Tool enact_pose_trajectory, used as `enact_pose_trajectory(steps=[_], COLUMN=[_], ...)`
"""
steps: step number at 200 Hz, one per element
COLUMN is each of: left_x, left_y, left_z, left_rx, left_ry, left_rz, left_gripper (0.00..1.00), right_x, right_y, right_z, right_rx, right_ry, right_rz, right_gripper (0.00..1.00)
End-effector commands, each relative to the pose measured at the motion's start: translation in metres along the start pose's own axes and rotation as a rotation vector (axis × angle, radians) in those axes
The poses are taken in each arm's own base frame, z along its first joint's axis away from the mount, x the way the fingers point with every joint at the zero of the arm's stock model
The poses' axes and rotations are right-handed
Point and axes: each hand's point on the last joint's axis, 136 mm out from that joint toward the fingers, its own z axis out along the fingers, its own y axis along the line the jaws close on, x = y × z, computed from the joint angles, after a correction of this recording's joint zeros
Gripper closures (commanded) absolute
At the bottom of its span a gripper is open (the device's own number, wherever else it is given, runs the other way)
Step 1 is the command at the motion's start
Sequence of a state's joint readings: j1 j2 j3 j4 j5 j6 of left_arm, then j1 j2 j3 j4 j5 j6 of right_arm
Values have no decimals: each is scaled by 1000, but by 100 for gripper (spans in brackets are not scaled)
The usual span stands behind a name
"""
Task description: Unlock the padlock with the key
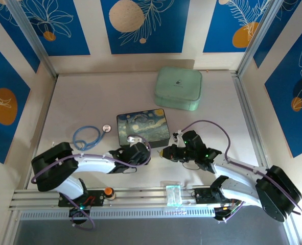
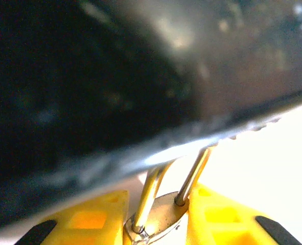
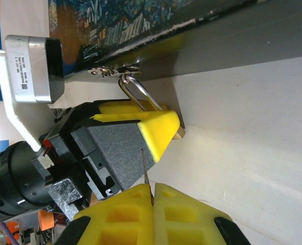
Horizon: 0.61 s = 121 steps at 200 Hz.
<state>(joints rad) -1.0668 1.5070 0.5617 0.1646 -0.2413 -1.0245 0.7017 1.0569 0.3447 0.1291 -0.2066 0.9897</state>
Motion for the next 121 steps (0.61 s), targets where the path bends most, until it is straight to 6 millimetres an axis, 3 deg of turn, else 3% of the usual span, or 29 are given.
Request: enact_pose_trajectory(steps=[1, 73, 82, 121], left_x=[-5, -13, -14, -9], left_y=[6, 0, 0, 3], left_z=[-5, -8, -7, -1], left_rx=[-16, 31, 30, 25], left_ry=[-36, -86, -86, -74], left_rz=[-36, -93, -89, -107], left_gripper=[82, 87, 92, 93], right_x=[4, 8, 9, 13], right_y=[0, -8, -10, -19], right_z=[5, 8, 8, 12], right_rx=[-17, 3, 9, 28], right_ry=[13, 11, 13, 21], right_rz=[31, 52, 61, 101], right_gripper=[100, 100, 100, 100])
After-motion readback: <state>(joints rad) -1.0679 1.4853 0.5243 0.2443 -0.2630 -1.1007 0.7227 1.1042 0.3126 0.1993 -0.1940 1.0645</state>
